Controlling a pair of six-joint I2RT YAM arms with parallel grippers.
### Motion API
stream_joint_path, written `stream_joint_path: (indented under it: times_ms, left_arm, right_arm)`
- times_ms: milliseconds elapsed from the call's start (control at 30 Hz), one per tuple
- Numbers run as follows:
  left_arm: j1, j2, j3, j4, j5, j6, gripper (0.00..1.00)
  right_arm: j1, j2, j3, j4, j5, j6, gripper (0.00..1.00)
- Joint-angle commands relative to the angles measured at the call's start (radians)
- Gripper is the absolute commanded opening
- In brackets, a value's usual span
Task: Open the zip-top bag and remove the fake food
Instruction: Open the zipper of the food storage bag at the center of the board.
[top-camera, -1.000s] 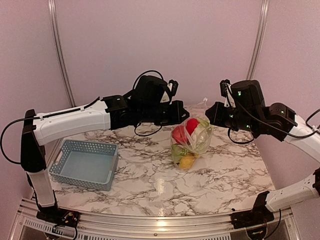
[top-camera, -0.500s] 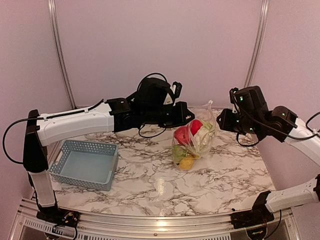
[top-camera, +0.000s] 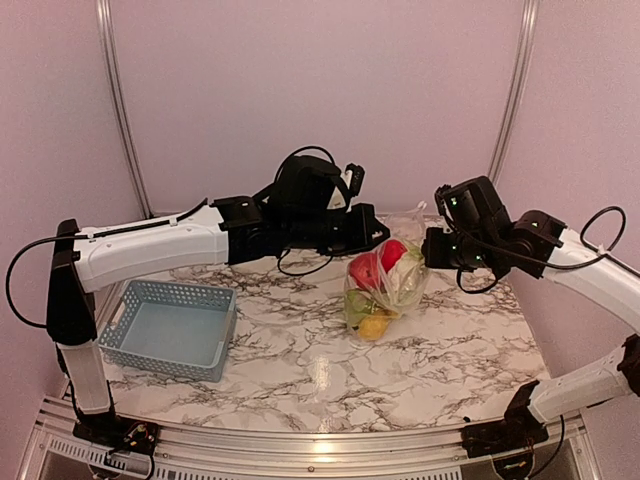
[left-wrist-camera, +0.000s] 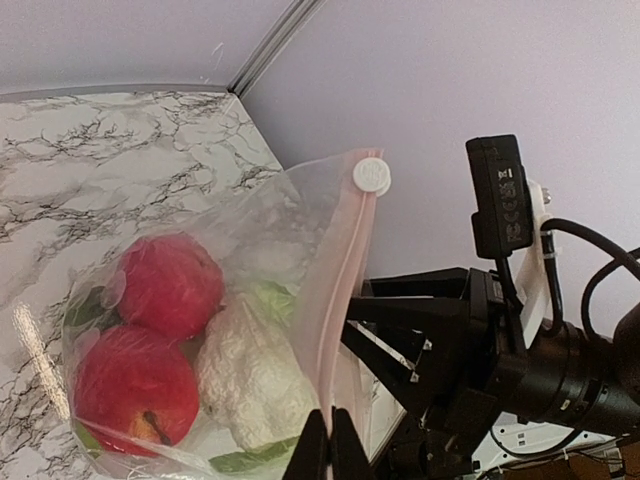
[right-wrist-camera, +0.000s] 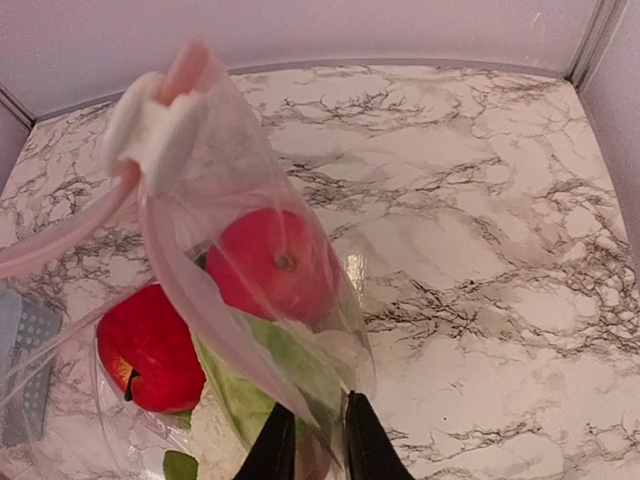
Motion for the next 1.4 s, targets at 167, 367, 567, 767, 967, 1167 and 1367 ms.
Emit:
stream_joint_path:
  times_ms: [167,367,567,767,967,1167,1367]
  left_arm:
    - [-0.004,-0.007,0.048,-0.005,-0.017,0.022,0.0]
    - [-0.004,-0.059,-0.025,0.008,-0.049,0.015,0.0]
    - [0.006,-0.157,-0.255,0.077,-0.113,-0.028,0.0]
    - [0.009,-0.242,-0.466,0.166,-0.113,-0.056,0.0]
    - [0.005,-0.368,-0.626,0.16,-0.183,-0.063,0.13]
    - [-0.035,-0.505,-0.633,0.01,-0.322,-0.011,0.22]
    - [-0.048,-0.5,-0.665,0.081,-0.239,-0.017,0.23]
  right_arm:
    - [-0.007,0.043,0.166,-0.039,0.084,-0.084,0.0]
    - [-0.006,0.111,0.332,-0.061,0.057,-0.17,0.0]
    - [0.017,0.168,0.336,-0.028,-0.005,-0.192,0.0]
    - [0.056,0.23,0.263,0.049,-0.053,-0.175,0.0]
    - [0.123,0.302,0.287,0.089,-0.073,-0.156,0.0]
    - [0.16,0.379,0.34,0.101,-0.093,-0.151,0.0]
    - [0.174,0.402,0.355,0.126,-0.134,-0.139,0.0]
